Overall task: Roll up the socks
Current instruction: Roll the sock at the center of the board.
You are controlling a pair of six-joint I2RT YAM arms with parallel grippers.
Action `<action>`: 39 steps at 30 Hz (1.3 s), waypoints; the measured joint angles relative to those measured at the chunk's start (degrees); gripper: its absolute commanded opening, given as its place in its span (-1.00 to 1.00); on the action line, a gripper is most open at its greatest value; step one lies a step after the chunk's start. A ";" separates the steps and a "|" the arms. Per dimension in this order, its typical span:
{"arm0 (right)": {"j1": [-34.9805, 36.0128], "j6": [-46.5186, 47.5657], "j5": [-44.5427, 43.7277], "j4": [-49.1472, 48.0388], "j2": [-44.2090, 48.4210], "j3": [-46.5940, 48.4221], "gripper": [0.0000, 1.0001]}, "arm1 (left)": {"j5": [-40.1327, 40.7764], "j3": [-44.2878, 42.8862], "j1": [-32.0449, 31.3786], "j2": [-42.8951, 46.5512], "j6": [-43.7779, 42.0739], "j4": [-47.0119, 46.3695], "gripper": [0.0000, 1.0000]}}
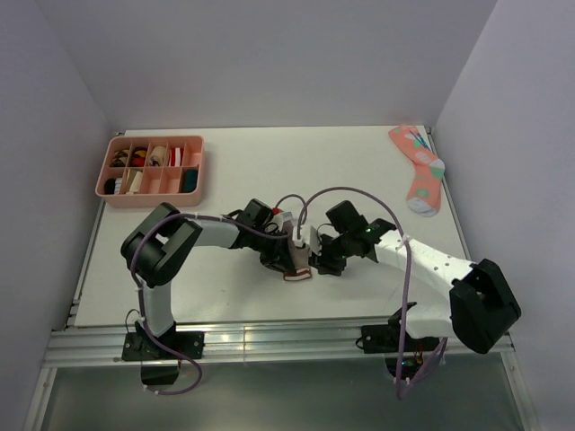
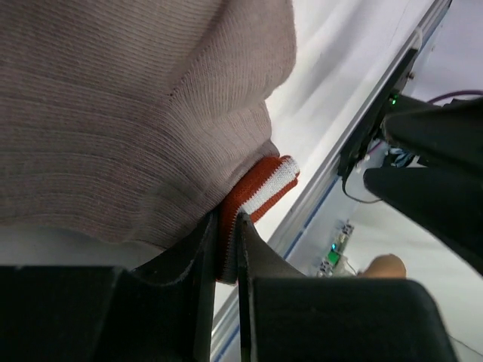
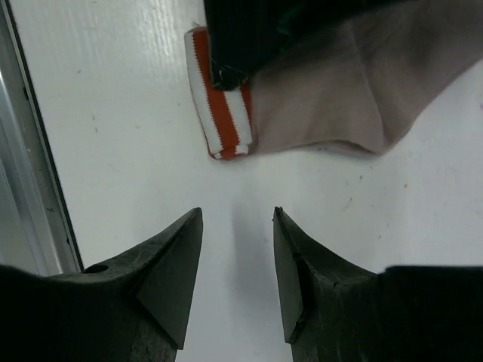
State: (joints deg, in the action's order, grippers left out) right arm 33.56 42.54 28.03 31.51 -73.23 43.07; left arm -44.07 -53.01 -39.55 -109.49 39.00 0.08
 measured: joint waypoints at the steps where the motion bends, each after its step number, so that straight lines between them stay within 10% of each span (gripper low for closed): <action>1: 1.75 0.50 -0.57 -0.44 0.46 -0.33 0.00 | -0.44 -0.50 0.07 -0.20 -0.42 1.40 -0.99; 22: 24.11 2.32 -12.35 -9.42 -2.51 -4.20 -0.13 | -5.75 -2.29 0.48 -2.10 -2.97 11.91 -0.99; 39: 27.61 2.08 -18.64 -15.04 -6.16 -4.55 -0.18 | -7.10 -2.64 1.25 -2.73 -4.52 13.77 -0.99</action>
State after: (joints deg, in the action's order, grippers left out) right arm 61.17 44.62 9.39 16.47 -79.40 38.52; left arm -51.18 -55.66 -38.30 -112.22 34.48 13.85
